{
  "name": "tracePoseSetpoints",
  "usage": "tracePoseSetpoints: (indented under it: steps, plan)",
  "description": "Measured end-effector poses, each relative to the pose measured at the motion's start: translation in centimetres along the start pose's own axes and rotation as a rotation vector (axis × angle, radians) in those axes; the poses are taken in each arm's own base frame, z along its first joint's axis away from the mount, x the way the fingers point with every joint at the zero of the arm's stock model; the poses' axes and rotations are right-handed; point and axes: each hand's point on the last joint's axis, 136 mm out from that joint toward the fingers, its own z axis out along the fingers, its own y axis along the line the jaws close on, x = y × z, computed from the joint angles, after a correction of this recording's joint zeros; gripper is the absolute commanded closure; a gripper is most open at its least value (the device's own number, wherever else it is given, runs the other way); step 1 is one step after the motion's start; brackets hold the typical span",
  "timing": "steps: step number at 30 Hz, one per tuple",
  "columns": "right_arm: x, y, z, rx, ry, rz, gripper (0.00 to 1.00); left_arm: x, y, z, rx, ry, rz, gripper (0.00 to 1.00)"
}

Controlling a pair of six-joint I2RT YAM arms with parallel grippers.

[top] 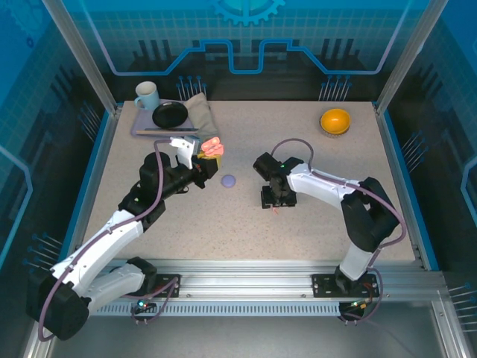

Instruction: Insert the wireless bluetooth earbuds into the charging case

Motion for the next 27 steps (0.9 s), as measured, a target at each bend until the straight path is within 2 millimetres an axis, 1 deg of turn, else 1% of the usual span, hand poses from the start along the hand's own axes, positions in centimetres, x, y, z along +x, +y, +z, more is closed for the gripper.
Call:
tracePoseSetpoints:
  steps: [6, 16, 23, 27]
  plan:
    - [0.3, 0.1, 1.6, 0.028, 0.042, 0.057, 0.42, 0.0, 0.0, 0.0, 0.0, 0.0, 0.0, 1.0]
    - [0.0, 0.5, 2.2, 0.016, 0.038, 0.049, 0.46, 0.0, 0.0, 0.0, 0.0, 0.0, 0.002, 1.0]
    - [0.1, 0.1, 3.1, 0.029, 0.054, 0.043, 0.48, 0.0, 0.0, 0.0, 0.0, 0.0, 0.002, 1.0]
    - [0.0, 0.0, 3.6, 0.028, 0.058, 0.046, 0.51, 0.0, 0.0, 0.0, 0.0, 0.0, 0.002, 1.0]
